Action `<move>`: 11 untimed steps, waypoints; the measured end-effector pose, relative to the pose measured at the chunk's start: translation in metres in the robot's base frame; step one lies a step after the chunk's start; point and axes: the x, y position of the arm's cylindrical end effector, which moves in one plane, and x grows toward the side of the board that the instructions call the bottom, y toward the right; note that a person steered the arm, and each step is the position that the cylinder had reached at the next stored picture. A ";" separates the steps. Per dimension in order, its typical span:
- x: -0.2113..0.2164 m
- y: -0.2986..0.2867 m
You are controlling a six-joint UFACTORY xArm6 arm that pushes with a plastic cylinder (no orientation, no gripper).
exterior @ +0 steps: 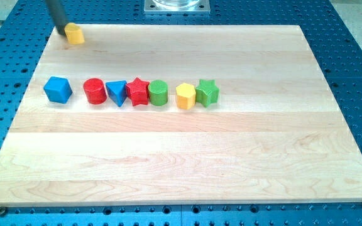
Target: Place the heart to the right of the green star
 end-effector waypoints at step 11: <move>0.147 0.376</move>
